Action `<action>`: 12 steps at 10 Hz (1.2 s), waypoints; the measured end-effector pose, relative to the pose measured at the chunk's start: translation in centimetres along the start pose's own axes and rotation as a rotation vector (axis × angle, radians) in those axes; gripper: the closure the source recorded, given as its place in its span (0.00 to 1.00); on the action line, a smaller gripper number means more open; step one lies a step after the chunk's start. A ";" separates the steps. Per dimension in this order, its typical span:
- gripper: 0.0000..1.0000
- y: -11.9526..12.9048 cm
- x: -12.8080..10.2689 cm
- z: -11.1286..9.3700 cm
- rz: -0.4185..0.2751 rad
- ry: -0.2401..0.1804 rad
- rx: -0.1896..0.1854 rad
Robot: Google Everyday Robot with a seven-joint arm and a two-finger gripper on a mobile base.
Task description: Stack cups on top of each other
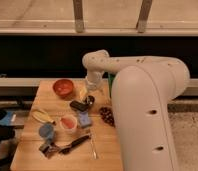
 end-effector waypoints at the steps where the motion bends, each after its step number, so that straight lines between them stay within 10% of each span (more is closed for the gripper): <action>1: 0.20 0.9 -0.6 0.6 -0.017 0.007 -0.015; 12: 0.20 -4.9 0.2 0.8 0.152 -0.033 -0.023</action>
